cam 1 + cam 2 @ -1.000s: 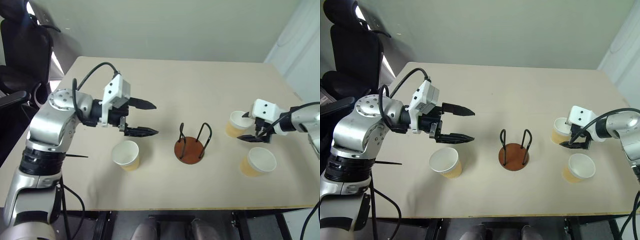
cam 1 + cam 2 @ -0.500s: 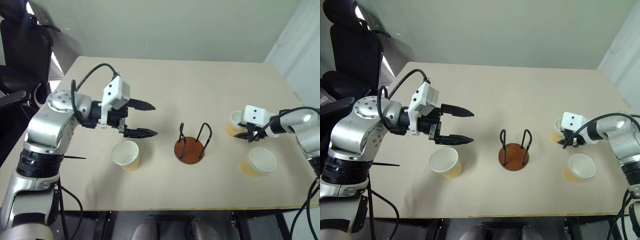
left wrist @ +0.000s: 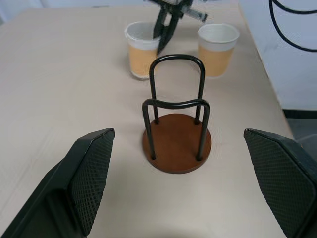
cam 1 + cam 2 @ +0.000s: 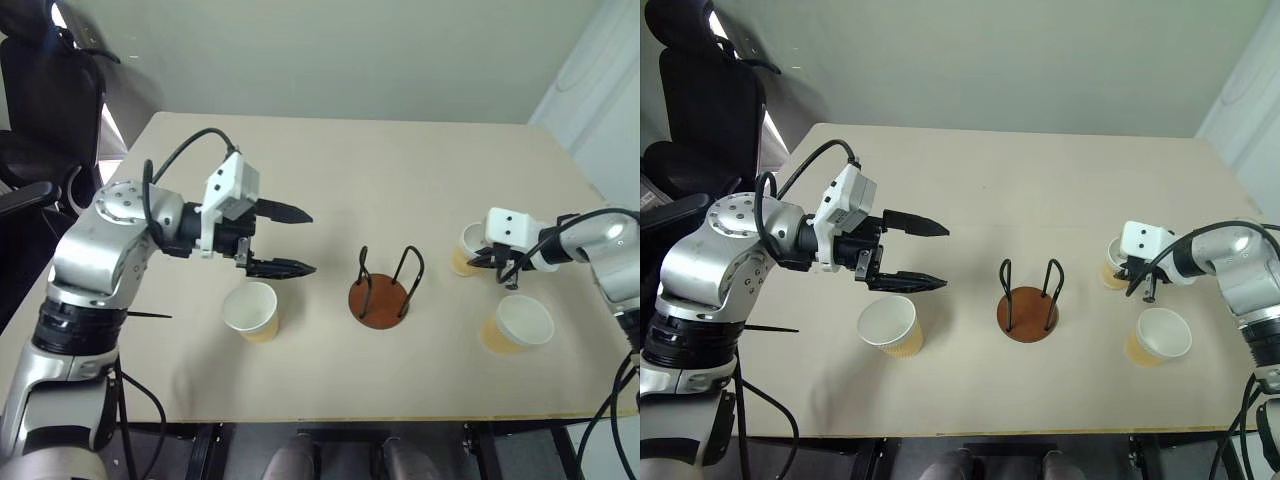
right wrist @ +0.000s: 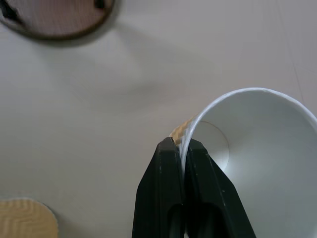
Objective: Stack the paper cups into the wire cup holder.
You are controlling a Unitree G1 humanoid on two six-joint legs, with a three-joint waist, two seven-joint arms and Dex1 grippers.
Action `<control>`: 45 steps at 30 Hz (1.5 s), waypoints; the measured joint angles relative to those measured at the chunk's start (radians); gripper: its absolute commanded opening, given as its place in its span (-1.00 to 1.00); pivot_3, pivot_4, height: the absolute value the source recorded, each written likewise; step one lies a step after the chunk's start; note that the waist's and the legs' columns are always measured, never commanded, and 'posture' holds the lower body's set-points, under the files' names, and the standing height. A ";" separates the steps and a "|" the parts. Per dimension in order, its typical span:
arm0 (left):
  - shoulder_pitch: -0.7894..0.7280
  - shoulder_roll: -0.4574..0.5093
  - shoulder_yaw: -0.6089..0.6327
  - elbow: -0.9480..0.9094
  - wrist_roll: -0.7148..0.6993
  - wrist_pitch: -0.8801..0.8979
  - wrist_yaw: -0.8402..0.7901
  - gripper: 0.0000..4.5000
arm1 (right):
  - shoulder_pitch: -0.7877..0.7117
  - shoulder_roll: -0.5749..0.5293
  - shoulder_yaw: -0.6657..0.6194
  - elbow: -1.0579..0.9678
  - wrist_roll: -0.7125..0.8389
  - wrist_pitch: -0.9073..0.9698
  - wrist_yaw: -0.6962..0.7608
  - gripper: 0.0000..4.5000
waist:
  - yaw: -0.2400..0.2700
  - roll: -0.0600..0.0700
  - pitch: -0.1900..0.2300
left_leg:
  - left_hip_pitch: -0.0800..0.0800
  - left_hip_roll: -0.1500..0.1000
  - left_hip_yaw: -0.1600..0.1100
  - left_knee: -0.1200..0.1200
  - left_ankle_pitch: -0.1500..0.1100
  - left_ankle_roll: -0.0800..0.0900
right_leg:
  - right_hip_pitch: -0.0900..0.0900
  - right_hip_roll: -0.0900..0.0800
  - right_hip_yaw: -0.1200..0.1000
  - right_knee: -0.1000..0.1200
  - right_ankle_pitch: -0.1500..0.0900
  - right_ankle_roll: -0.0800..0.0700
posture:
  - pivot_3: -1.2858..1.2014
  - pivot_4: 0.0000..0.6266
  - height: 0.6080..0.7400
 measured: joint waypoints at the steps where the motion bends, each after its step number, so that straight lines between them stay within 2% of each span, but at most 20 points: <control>1: 0.000 0.001 0.000 0.000 -0.001 0.001 0.000 1.00 | -0.001 -0.006 -0.011 -0.016 0.006 0.006 0.003 -0.99 | 0.000 0.000 0.000 | 0.000 0.000 0.000 0.000 0.000 0.000 | 0.000 0.000 0.000 0.000 0.000 0.000 | 0.03 -0.52 1.00; 8: 0.000 0.006 0.001 0.000 -0.010 0.007 0.002 1.00 | -0.105 -0.095 -0.118 -0.378 0.108 0.165 0.020 -0.99 | -0.003 0.002 0.001 | 0.001 0.000 -0.001 -0.008 0.001 -0.003 | -0.001 0.000 0.000 -0.002 -0.001 -0.001 | 0.03 -0.52 1.00; 16: -0.012 -0.002 0.000 0.029 -0.004 -0.001 0.001 1.00 | -0.172 -0.076 -0.080 -0.667 0.223 0.336 0.022 -0.99 | 0.000 0.002 0.001 | -0.001 0.000 -0.002 -0.009 0.002 -0.002 | 0.000 0.000 -0.001 -0.013 -0.001 -0.001 | 0.03 -0.52 1.00; 25: -0.034 -0.021 -0.011 0.044 0.007 -0.010 -0.005 1.00 | -0.156 -0.071 0.004 -0.700 0.239 0.352 0.021 -0.99 | -0.002 0.002 0.001 | -0.001 0.000 -0.002 -0.010 0.002 -0.002 | -0.001 0.000 -0.001 -0.012 0.000 -0.001 | 0.03 -0.52 1.00; 45: -0.034 -0.026 -0.012 0.050 0.015 -0.018 -0.004 1.00 | -0.101 -0.053 0.059 -0.780 0.274 0.369 0.007 -0.99 | -0.003 0.002 0.001 | -0.001 0.000 -0.002 -0.009 0.002 -0.001 | -0.001 0.000 -0.001 -0.012 0.000 -0.001 | 0.03 -0.52 1.00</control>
